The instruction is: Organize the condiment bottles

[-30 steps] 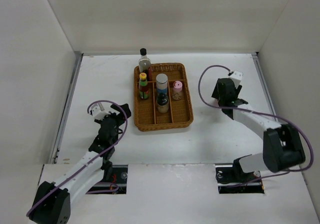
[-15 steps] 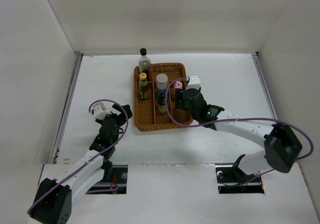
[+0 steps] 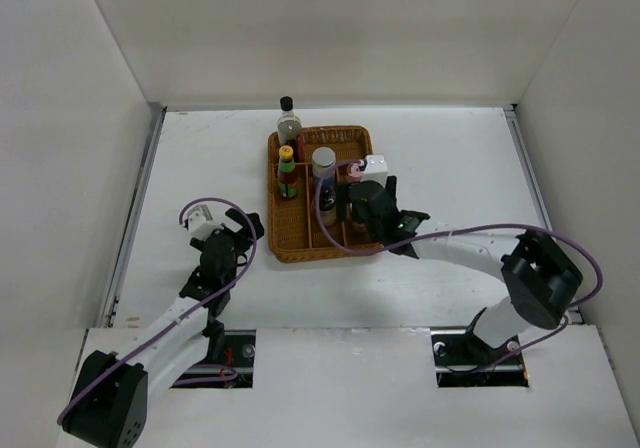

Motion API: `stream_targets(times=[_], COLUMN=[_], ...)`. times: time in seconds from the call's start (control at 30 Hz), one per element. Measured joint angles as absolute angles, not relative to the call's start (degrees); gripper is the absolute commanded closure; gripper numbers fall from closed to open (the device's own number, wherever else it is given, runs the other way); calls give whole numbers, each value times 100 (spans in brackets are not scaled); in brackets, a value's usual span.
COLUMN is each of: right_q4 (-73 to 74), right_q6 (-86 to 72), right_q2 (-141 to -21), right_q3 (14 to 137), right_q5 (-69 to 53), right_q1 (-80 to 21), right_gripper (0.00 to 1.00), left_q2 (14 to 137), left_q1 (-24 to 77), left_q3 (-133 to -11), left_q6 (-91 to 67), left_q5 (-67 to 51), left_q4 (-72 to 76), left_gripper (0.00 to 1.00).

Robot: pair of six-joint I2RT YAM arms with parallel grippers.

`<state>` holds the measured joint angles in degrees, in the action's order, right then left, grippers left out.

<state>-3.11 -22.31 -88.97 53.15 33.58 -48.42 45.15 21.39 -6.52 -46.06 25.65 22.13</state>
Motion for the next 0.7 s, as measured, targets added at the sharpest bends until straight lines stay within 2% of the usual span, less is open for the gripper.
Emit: stream_targets(times=[0.23,0.4,0.53,0.57,0.63,0.7], right_q4=[-401,-622,-972,-1039,-1105,-1096], right_q6=[-2231,-2255,-2331,-2390,-2539,-2799], right_q2=[-7485,-6195,-5754,-5708,-5701,-5760], right_q3=[5129,4552,3924,3732,3422,3190], right_q5=[3402,3406,3275,3190,3013,2825], right_q1=[-4696,-3693,-2886,-2689,-2333,-1953], right_gripper=[0,0,0,7,41,63], left_q2=[4504,4340,4056,3966,3806,3695], left_q1=[2112,2102,2102,2102,2102,2091], left_q3=[-720,-727,-727,-727,-727,-727], left_q6=[-4606,-4606,-4624,-4628,-4635,-4650], left_q5=[2547,2539,2515,2497,2460,2429], left_q4=[1905,1817,1732,1721,1697,1645], left_gripper=[0,0,0,0,0,0])
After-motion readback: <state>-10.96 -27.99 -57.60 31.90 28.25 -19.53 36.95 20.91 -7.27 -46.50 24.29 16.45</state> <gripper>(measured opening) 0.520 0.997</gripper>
